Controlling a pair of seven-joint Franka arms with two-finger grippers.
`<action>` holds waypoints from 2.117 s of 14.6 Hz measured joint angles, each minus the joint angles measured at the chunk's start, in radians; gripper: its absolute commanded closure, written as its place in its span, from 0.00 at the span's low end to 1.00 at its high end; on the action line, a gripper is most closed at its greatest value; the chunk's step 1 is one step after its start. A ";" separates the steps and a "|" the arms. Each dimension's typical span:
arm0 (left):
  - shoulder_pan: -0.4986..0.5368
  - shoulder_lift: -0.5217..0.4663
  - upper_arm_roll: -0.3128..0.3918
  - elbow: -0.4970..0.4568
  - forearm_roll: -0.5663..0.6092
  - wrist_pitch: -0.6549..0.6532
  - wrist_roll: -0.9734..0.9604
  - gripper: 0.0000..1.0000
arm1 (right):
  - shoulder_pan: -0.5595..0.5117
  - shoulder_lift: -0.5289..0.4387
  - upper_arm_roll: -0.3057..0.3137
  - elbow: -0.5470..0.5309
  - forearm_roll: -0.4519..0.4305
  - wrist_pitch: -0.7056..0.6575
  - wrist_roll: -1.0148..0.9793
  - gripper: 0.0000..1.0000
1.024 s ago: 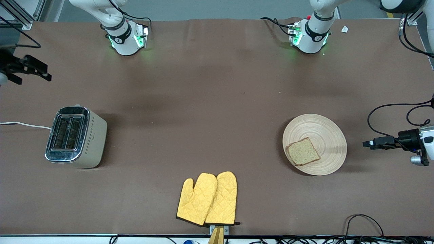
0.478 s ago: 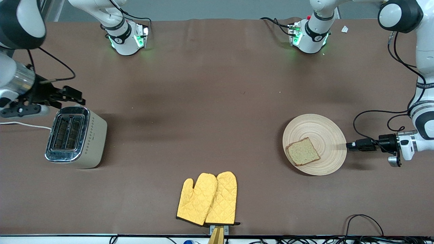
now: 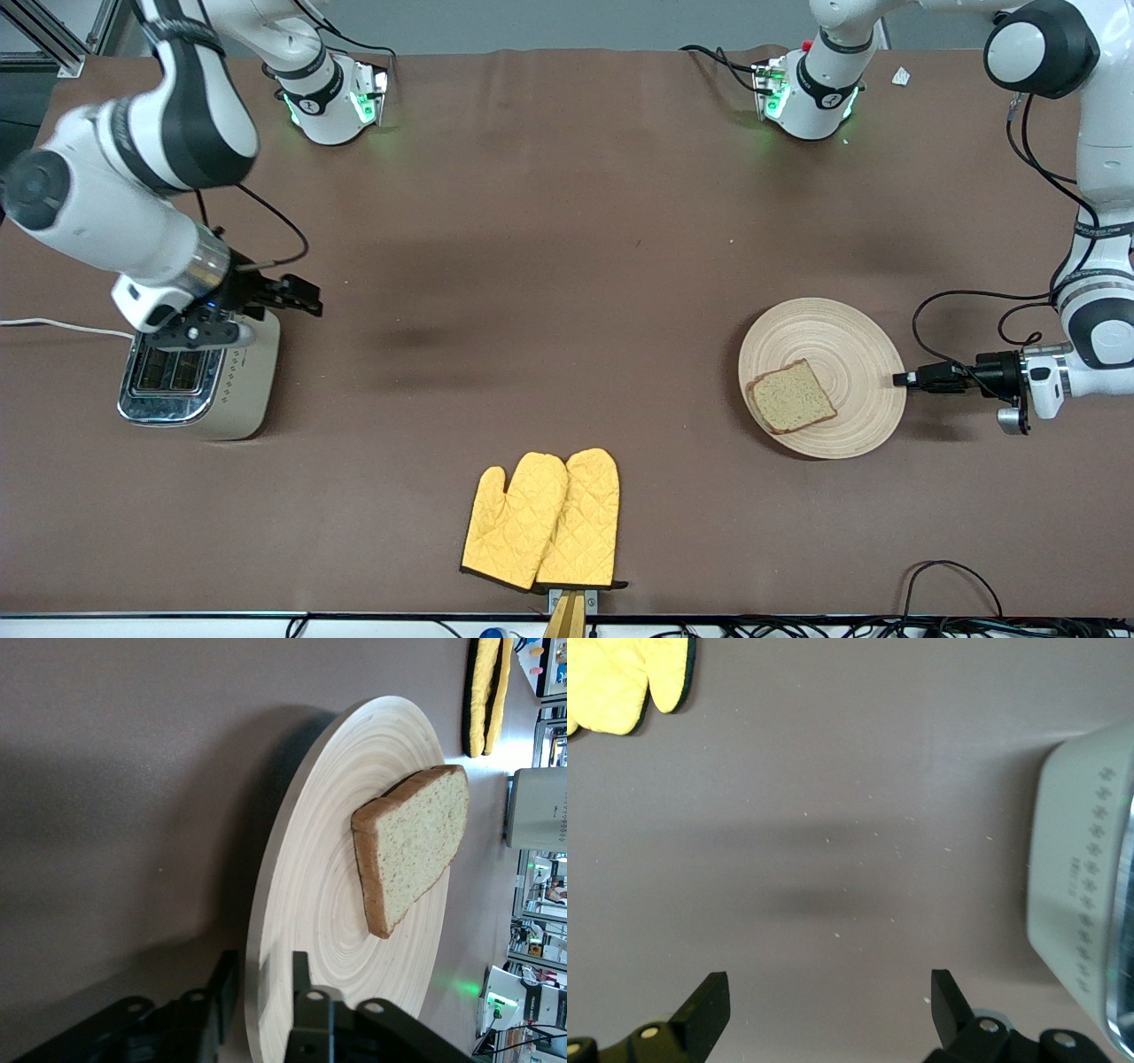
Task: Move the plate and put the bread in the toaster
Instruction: 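Move the right gripper toward the toaster while the left gripper reaches the plate, then push the wooden plate with the left gripper toward the right gripper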
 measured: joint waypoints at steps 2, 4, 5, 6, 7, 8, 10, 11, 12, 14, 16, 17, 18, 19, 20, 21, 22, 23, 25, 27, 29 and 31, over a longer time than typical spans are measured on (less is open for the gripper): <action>0.000 0.008 -0.003 0.001 0.000 0.000 0.000 0.91 | 0.002 0.050 0.000 0.000 0.036 0.052 0.000 0.00; 0.000 0.013 -0.006 0.004 0.000 -0.001 0.000 0.96 | 0.002 0.086 0.000 0.001 0.057 0.092 0.000 0.00; 0.002 0.012 -0.008 0.007 -0.008 -0.015 0.007 0.97 | 0.003 0.101 0.000 0.001 0.059 0.102 0.000 0.00; 0.003 0.012 -0.010 0.013 -0.013 -0.024 0.008 0.98 | 0.004 0.114 0.000 0.001 0.059 0.108 0.000 0.00; 0.003 0.012 -0.018 0.016 -0.013 -0.027 0.009 0.99 | 0.005 0.126 0.000 0.001 0.059 0.115 0.000 0.00; 0.006 0.012 -0.038 0.019 -0.014 -0.037 0.009 0.99 | 0.005 0.139 -0.001 0.001 0.059 0.125 0.000 0.00; 0.004 0.012 -0.093 0.021 -0.013 -0.047 0.006 1.00 | 0.005 0.159 -0.001 0.001 0.059 0.141 0.000 0.00; 0.001 0.010 -0.129 0.024 -0.013 -0.047 -0.008 1.00 | 0.005 0.165 -0.001 0.001 0.059 0.144 0.000 0.00; -0.002 0.003 -0.169 0.027 -0.013 -0.047 -0.041 1.00 | 0.007 0.170 -0.001 0.001 0.059 0.147 0.000 0.00; -0.010 -0.024 -0.250 0.030 -0.012 -0.049 -0.129 1.00 | 0.016 0.180 -0.001 0.001 0.059 0.163 0.000 0.00; -0.023 -0.050 -0.326 0.027 -0.011 -0.050 -0.189 1.00 | 0.026 0.191 -0.001 0.001 0.059 0.177 0.000 0.00; -0.029 -0.057 -0.357 0.020 -0.011 -0.047 -0.209 1.00 | 0.028 0.197 -0.001 0.001 0.059 0.184 0.000 0.00; -0.034 -0.060 -0.386 0.008 -0.010 -0.036 -0.226 1.00 | 0.028 0.202 -0.001 0.000 0.059 0.188 0.000 0.00; -0.037 -0.060 -0.414 -0.008 -0.009 -0.016 -0.244 1.00 | 0.028 0.207 -0.003 -0.003 0.059 0.192 0.000 0.00; -0.042 -0.060 -0.442 -0.029 -0.009 0.012 -0.263 1.00 | 0.028 0.209 -0.005 -0.006 0.059 0.195 0.000 0.00; -0.051 -0.060 -0.466 -0.051 -0.009 0.048 -0.286 1.00 | 0.027 0.211 -0.007 -0.010 0.059 0.196 0.000 0.00; -0.063 -0.060 -0.490 -0.073 -0.009 0.095 -0.315 1.00 | 0.024 0.212 -0.009 -0.011 0.059 0.196 0.000 0.00; -0.078 -0.060 -0.519 -0.097 -0.009 0.155 -0.345 1.00 | 0.021 0.214 -0.012 -0.012 0.059 0.196 0.000 0.00; -0.124 -0.060 -0.567 -0.132 -0.009 0.267 -0.388 1.00 | 0.019 0.216 -0.015 -0.012 0.059 0.197 0.000 0.00; -0.202 -0.058 -0.580 -0.149 -0.041 0.341 -0.404 1.00 | 0.020 0.216 -0.014 -0.012 0.059 0.197 0.000 0.00; -0.283 -0.052 -0.580 -0.157 -0.098 0.402 -0.404 0.99 | 0.019 0.218 -0.015 -0.012 0.059 0.197 0.000 0.00; -0.336 -0.045 -0.580 -0.177 -0.109 0.474 -0.405 0.99 | 0.016 0.220 -0.016 -0.013 0.059 0.204 -0.009 0.00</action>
